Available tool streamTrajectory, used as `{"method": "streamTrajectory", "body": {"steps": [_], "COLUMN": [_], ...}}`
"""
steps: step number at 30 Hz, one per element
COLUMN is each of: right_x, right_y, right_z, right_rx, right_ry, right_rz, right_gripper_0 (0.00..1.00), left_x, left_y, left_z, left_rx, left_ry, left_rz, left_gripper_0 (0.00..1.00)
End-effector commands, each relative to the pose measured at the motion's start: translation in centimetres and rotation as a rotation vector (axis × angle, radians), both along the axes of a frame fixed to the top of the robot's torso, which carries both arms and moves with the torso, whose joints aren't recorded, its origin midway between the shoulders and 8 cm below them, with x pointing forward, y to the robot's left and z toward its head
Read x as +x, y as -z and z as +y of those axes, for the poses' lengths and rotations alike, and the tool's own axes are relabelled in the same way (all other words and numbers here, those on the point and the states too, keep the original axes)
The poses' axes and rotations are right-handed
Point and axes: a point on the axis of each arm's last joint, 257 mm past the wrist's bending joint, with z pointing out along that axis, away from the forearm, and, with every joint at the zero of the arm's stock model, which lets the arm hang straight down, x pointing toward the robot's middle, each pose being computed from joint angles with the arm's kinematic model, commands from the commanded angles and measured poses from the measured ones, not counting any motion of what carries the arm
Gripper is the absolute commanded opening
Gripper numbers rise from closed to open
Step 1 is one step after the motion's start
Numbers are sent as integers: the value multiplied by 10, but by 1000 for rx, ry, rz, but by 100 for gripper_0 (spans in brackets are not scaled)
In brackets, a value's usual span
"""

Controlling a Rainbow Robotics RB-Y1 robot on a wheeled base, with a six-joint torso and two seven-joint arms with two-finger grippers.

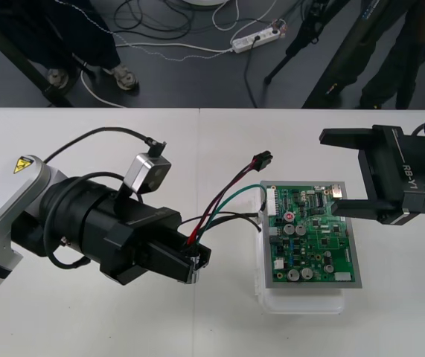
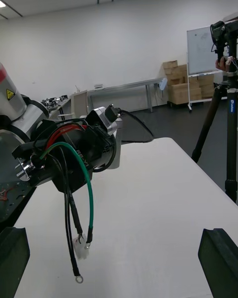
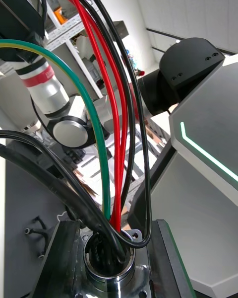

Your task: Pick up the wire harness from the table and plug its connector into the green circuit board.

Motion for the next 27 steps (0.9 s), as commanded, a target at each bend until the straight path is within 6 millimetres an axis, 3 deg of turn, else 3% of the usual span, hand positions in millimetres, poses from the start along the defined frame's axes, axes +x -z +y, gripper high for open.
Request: {"method": "streamTrajectory", "body": {"steps": [1,14,27], "right_x": [-10,-22,-28], "right_y": [-15,-10,-10], "right_z": [-1,-9,1], "right_rx": [-15,52,89], "right_ry": [-39,-112,-149], "right_rz": [18,139,163], "right_gripper_0": [100,100,100], "left_x": [-34,-57,-60], "left_y": [-8,-10,-12], "left_z": [-5,-9,-10], "left_rx": [15,0,-13], "left_ry": [139,210,219], "left_rz": [20,41,41], "left_gripper_0": [0,0,0]}}
